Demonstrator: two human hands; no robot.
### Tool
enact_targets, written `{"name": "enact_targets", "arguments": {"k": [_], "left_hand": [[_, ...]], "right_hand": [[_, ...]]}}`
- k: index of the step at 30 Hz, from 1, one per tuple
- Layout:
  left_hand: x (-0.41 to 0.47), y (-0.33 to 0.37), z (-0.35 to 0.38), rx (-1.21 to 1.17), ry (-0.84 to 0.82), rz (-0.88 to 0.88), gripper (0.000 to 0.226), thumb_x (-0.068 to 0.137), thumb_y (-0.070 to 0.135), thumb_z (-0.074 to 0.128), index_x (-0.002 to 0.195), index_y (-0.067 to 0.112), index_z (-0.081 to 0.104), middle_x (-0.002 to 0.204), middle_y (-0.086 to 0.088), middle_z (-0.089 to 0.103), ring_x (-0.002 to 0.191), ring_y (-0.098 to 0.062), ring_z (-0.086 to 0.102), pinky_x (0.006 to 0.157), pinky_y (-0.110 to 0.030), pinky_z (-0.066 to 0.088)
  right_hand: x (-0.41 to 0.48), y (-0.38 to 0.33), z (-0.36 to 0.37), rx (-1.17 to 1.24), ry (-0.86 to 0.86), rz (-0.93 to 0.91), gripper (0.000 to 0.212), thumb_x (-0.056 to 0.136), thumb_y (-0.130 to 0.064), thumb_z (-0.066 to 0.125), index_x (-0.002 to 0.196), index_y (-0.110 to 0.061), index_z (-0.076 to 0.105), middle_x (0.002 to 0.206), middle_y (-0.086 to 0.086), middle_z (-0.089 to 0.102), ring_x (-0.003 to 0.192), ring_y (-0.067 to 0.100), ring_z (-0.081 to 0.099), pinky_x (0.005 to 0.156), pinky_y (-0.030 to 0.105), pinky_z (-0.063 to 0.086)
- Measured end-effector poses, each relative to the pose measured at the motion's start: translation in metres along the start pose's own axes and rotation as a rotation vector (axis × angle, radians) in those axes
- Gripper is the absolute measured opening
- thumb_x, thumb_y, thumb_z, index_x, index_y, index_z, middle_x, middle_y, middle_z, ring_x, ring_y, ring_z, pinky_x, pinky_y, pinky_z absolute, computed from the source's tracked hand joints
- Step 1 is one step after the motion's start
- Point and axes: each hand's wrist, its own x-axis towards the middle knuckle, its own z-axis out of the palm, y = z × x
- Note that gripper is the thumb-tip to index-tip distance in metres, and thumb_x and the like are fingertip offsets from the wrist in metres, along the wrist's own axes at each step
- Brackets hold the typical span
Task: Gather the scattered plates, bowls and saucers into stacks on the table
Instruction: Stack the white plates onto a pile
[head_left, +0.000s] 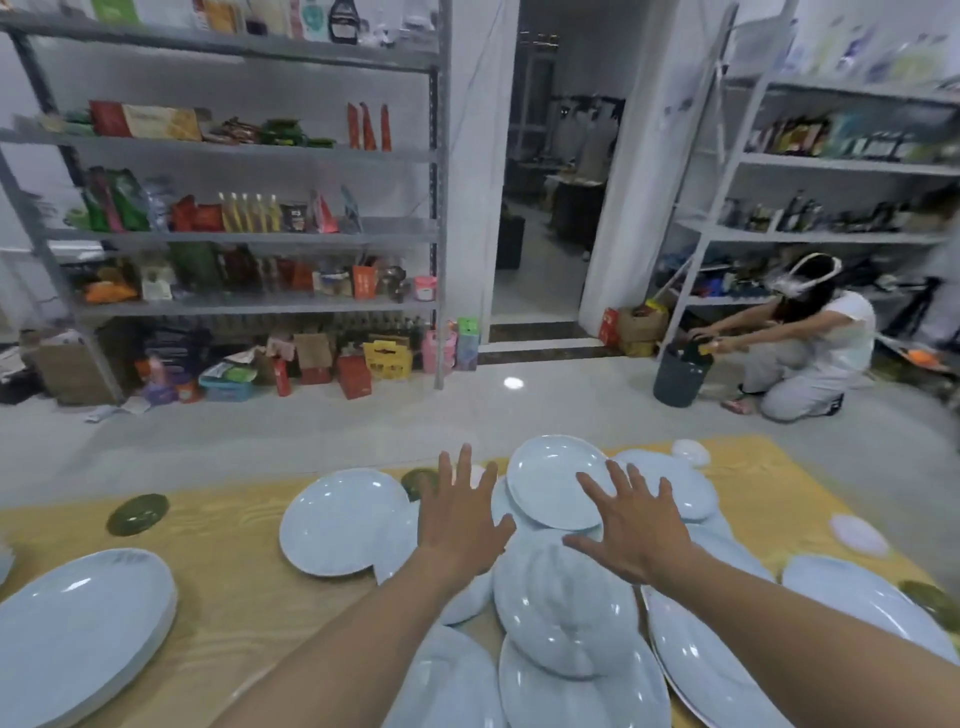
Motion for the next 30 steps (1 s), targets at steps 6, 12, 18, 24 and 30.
{"name": "enact_targets", "arguments": {"k": [6,12,18,24,30], "left_hand": [[0.027,0.098,0.01,-0.042,-0.016,0.076,0.07,0.097,0.055,0.035,0.156,0.028,0.008,0.164,-0.007,-0.007,0.15,-0.032,-0.003,0.119,-0.051,0.01],[0.065,0.142,0.023,-0.073,-0.07,0.141,0.069,0.098,0.052,0.037,0.155,0.026,0.011,0.163,-0.009,-0.002,0.149,-0.033,0.007,0.118,-0.048,0.018],[0.104,0.155,0.041,-0.213,-0.118,0.042,0.064,0.097,0.048,0.043,0.153,0.024,0.023,0.158,-0.007,0.022,0.14,-0.029,0.029,0.109,-0.041,0.03],[0.162,0.129,0.06,-0.605,-0.15,-0.308,0.048,0.095,0.037,0.051,0.14,0.019,0.048,0.14,-0.005,0.051,0.127,-0.025,0.048,0.099,-0.034,0.042],[0.213,0.09,0.099,-0.942,-0.186,-0.753,0.04,0.094,0.031,0.048,0.118,0.002,0.059,0.115,-0.014,0.062,0.101,-0.033,0.058,0.084,-0.034,0.046]], "right_hand": [[-0.015,0.096,0.025,0.01,-0.037,0.118,0.091,0.081,-0.084,0.013,0.156,-0.034,0.0,0.164,0.01,0.001,0.15,0.032,0.007,0.115,0.057,0.013],[-0.019,0.147,0.039,0.065,-0.081,0.24,0.088,0.086,-0.08,0.023,0.156,-0.032,0.001,0.164,0.009,0.002,0.15,0.029,0.01,0.114,0.055,0.018],[0.006,0.172,0.053,0.293,-0.118,0.346,0.085,0.088,-0.074,0.036,0.156,-0.031,0.009,0.16,0.006,0.021,0.143,0.028,0.029,0.111,0.047,0.029],[0.086,0.176,0.074,0.771,-0.175,0.491,0.066,0.092,-0.043,0.055,0.15,-0.021,0.031,0.14,0.006,0.05,0.124,0.026,0.051,0.091,0.033,0.045],[0.174,0.165,0.12,1.211,-0.277,0.604,0.057,0.088,-0.023,0.067,0.141,-0.014,0.048,0.13,0.014,0.058,0.114,0.03,0.059,0.081,0.032,0.047]]}}
